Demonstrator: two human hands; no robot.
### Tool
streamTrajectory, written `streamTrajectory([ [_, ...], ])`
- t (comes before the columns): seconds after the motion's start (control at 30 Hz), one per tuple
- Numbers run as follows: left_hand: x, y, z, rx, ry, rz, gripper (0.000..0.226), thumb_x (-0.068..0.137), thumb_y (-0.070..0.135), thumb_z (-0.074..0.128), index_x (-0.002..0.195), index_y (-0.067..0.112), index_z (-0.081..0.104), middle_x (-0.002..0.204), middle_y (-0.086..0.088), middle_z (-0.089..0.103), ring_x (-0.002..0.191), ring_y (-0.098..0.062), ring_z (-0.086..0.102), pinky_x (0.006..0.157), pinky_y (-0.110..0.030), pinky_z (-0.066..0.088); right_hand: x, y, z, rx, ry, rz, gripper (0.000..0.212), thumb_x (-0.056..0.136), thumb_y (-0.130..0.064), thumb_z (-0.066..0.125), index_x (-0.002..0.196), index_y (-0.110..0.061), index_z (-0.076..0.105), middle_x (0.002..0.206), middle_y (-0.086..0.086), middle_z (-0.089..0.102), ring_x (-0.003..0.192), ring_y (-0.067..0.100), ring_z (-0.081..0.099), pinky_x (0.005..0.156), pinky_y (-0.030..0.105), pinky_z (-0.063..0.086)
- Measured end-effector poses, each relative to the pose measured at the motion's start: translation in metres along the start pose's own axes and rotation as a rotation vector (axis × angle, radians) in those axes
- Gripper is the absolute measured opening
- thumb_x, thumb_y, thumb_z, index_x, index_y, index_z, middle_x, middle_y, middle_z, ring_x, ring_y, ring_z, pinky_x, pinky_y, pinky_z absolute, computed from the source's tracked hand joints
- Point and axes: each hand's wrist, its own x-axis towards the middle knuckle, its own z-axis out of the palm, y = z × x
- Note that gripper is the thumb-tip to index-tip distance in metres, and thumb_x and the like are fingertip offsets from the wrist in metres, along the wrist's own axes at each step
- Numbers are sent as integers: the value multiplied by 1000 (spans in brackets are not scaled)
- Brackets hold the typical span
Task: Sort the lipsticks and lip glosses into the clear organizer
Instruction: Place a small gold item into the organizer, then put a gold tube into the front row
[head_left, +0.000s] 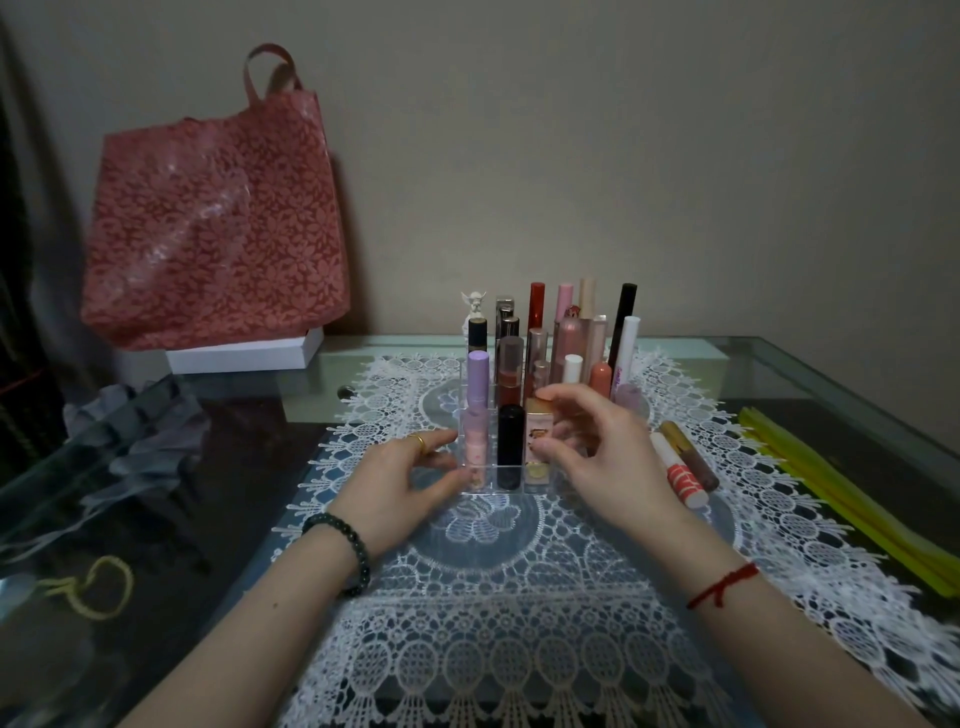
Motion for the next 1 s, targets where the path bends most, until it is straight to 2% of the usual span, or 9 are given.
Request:
streamTrajectory([
  [0.17,0,0,0,-6,5,4,55,77,41,62,127,23,48,104,16,62,93,9,51,85,-9,35,-1,1,1,10,6,13,43,74,-11,70,111,-29,57,85,-10,57,77,2,56,66,13,47],
  [0.3,-1,1,-1,-17,8,-10,54,77,40,63,126,24,48,91,23,55,86,10,53,66,3,37,-3,-1,0,15,4,35,43,75,-12,70,110,-34,56,84,-14,55,77,-2,55,65,11,46],
  [0.43,0,2,-2,-13,3,2,55,78,41,62,128,23,48,96,20,57,91,8,52,81,-7,36,-4,-3,0,15,2,46,44,77,-12,68,115,-30,55,86,-13,54,82,1,54,72,15,47],
  [0.47,-1,2,-2,-12,2,5,55,78,41,61,128,23,48,97,19,58,89,9,53,80,-6,36,-4,-4,0,17,3,50,45,77,-12,67,116,-29,55,87,-13,55,82,1,54,73,16,48],
  [0.57,-2,5,-2,-38,-3,-8,53,78,39,62,127,23,48,90,24,54,76,12,55,60,3,38,-5,-4,0,25,5,69,47,76,-11,67,118,-29,54,90,-12,56,84,3,55,75,19,51],
  [0.63,-2,6,-1,-50,-3,-10,53,78,37,62,127,22,48,89,24,53,73,13,55,57,4,37,-5,-5,-1,20,8,68,48,76,-12,67,118,-30,54,93,-13,57,86,3,56,76,20,51],
  [0.8,-2,4,-1,-38,8,7,53,78,37,63,126,21,49,94,19,57,80,15,51,60,6,36,0,-11,-10,-156,43,-76,39,76,-24,67,113,-29,56,95,-22,53,88,-9,50,76,7,39],
  [0.93,-2,3,0,-34,14,0,54,77,39,63,126,23,48,90,25,54,83,18,48,60,7,35,5,-18,-22,-20,129,-47,31,75,-22,62,105,-31,57,92,-20,57,86,-6,54,72,14,50],
  [1.0,-1,1,1,-23,19,-1,54,77,40,63,126,25,48,90,27,55,81,20,47,60,8,34,10,-23,-33,31,184,-61,26,78,-16,63,101,-28,60,92,-16,62,84,-5,57,71,9,50],
])
